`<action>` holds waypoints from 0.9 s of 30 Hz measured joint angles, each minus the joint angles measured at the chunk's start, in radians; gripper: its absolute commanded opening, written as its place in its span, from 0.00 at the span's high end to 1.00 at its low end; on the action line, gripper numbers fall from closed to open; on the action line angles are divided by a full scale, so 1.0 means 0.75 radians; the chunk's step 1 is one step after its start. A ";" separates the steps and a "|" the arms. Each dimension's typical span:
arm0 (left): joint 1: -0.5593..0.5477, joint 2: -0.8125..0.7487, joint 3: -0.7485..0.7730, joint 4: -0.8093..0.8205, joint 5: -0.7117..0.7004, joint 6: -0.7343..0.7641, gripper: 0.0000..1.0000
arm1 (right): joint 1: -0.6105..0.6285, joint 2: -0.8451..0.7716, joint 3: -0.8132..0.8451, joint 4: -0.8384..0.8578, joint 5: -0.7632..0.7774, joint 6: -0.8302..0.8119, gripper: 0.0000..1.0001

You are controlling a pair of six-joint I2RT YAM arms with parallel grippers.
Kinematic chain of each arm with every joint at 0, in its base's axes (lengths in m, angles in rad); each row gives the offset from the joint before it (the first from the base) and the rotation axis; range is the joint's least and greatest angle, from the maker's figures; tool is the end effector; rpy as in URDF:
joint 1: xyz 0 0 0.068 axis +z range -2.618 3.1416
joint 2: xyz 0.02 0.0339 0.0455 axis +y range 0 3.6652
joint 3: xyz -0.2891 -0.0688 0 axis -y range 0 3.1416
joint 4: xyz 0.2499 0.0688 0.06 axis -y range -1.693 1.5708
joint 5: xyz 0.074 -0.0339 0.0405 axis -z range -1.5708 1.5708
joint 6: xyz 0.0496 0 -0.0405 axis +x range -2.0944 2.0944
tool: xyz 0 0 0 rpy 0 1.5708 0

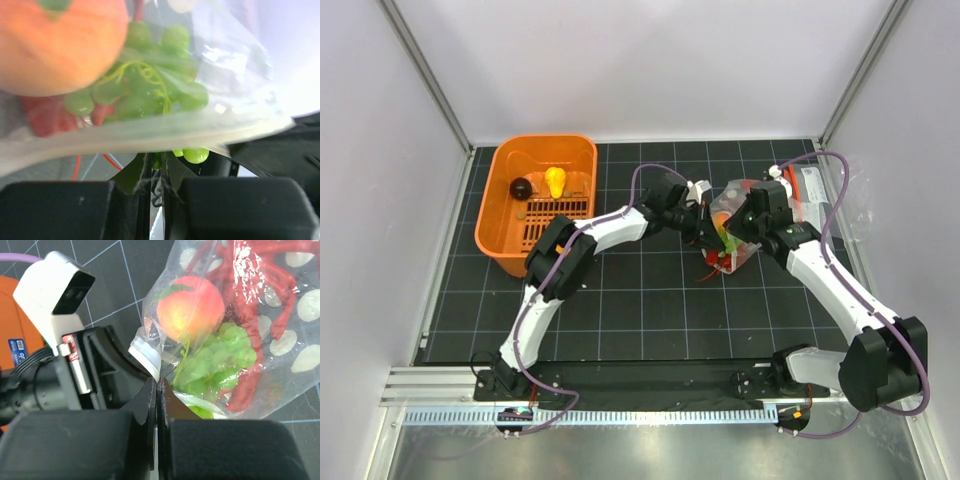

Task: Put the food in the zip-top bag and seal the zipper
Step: Place the fake fruit in the zipper food storage bag.

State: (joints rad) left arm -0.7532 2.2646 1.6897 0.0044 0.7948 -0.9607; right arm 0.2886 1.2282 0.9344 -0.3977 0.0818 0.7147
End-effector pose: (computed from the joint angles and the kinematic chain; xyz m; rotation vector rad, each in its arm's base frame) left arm 0.3688 -0.3943 0.1915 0.3102 2.5359 -1.7130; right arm 0.2643 0.0742 0.2921 0.5290 2.2360 0.4372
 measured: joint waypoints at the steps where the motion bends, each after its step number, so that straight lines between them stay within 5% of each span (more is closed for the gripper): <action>1: 0.001 0.007 0.003 -0.004 -0.007 0.002 1.00 | 0.001 -0.006 -0.003 -0.001 -0.001 -0.001 0.99; 17: 0.052 0.011 0.042 -0.087 -0.095 0.101 1.00 | 0.001 -0.111 -0.071 -0.119 0.025 -0.073 0.99; 27: -0.068 0.079 0.238 -0.117 -0.131 0.108 0.95 | 0.000 -0.093 -0.076 -0.062 -0.011 -0.061 0.99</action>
State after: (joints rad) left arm -0.8040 2.3238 1.8683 -0.0837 0.6964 -0.8799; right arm 0.2886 1.1587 0.8772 -0.4438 0.0734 0.6693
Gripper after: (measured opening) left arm 0.110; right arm 0.035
